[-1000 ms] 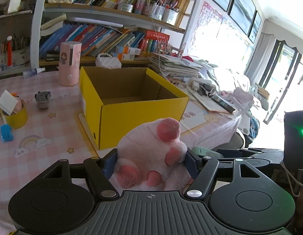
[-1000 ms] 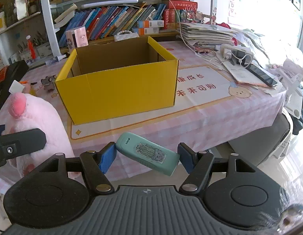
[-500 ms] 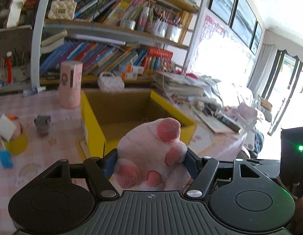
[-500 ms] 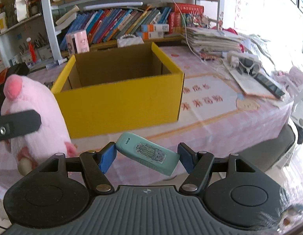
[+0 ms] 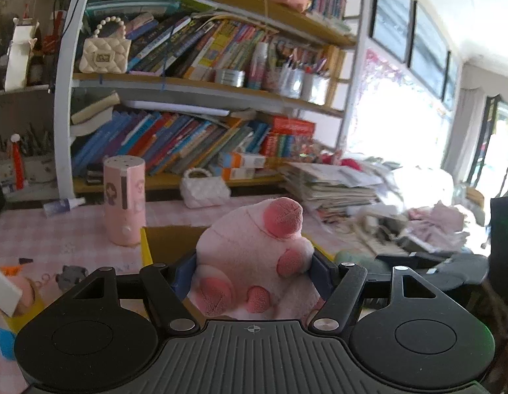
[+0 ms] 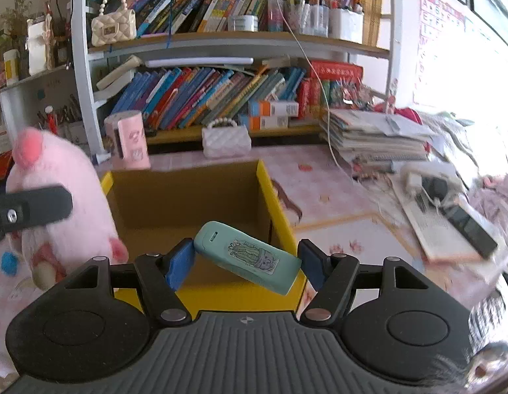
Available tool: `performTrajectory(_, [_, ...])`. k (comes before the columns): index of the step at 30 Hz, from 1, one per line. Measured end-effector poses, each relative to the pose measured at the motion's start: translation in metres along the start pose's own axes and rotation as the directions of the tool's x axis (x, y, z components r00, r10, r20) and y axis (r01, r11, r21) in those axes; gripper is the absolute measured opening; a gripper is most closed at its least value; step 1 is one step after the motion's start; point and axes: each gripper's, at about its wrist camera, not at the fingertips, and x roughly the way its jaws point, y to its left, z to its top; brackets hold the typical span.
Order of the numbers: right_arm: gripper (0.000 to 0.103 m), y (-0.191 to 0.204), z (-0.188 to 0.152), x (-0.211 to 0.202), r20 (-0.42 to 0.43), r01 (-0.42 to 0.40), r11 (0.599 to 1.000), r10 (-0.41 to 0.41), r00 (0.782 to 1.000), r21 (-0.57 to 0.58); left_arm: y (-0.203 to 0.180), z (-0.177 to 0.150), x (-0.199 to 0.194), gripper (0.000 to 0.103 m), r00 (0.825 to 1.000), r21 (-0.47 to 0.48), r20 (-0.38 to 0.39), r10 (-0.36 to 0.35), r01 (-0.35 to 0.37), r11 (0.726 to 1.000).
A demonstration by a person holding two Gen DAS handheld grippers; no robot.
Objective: Organize objects
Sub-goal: 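Carry the pig and eraser in both grippers over the yellow box, then open both grippers to drop the pig and eraser into the yellow box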
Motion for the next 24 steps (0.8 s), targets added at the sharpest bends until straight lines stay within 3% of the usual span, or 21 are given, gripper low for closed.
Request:
performTrajectory(9, [0.066, -0.012, 0.038, 0.060, -0.042, -0.122, 0.992, 0.123, 0.991, 0.030, -0.006, -0.003, 0.065, 0.070, 0.985, 0.014, -0.127, 0.120, -0.119, 0.993])
performTrajectory(17, [0.066, 0.000, 0.050, 0.113, -0.150, -0.225, 0.974, 0.226, 0.962, 0.027, -0.002, -0.011, 0.101, 0.071, 0.952, 0.022, -0.237, 0.192, -0.192, 0.981])
performTrajectory(24, [0.066, 0.016, 0.051, 0.153, -0.270, -0.270, 0.963, 0.256, 0.928, -0.018, 0.003, -0.018, 0.116, 0.072, 0.929, 0.046, -0.292, 0.228, -0.225, 0.973])
